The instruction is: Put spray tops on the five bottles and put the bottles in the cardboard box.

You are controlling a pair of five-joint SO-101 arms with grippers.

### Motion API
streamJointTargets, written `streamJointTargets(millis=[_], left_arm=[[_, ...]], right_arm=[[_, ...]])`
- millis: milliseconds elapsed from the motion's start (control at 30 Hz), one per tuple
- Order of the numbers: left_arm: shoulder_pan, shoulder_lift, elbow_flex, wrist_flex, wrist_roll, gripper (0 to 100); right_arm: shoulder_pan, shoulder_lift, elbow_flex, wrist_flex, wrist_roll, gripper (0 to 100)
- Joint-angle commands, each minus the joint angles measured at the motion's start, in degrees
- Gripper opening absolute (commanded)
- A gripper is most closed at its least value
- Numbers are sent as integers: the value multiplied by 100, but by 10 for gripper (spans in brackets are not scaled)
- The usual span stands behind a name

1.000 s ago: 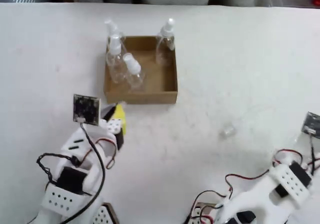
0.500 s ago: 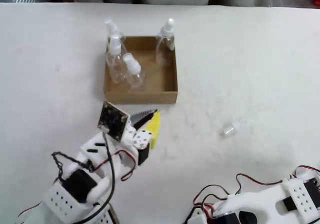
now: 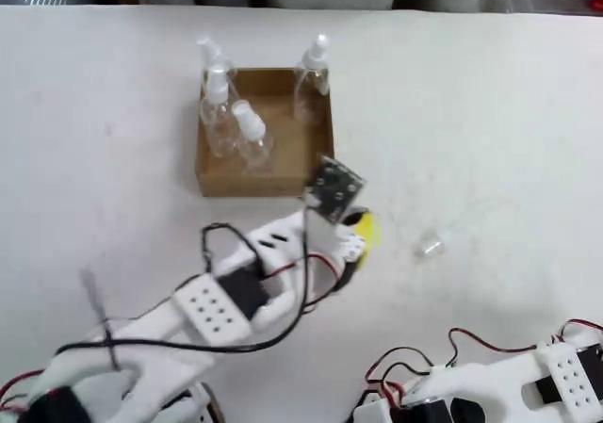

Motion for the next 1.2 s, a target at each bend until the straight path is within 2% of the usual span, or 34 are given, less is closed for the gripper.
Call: streamJointTargets(millis=[0,67,267,333,500,633,800,1167], left_arm=[[303,1147,-800,-598,9,26],[391,1851,-1257,-686,-88,59],[787,3644,-2549,-695,-264,257],[884,4163,-3024,-695,-264,284],[884,5464,-4387,-633,-264,286],[813,6220,-5240,-44,-264,286],[523,6659,-6013,360,-273,286],[303,7363,-7182,1187,-299,286]], right_arm=[[48,-101,-35,-84,70,18],[48,-101,-26,-75,70,18],[13,-101,255,-119,70,18],[4,-101,325,-119,70,18],[-92,-110,440,-119,70,18],[-207,-110,598,-312,70,18],[-374,-110,1002,-822,70,18],[-400,-136,1064,-840,70,18]])
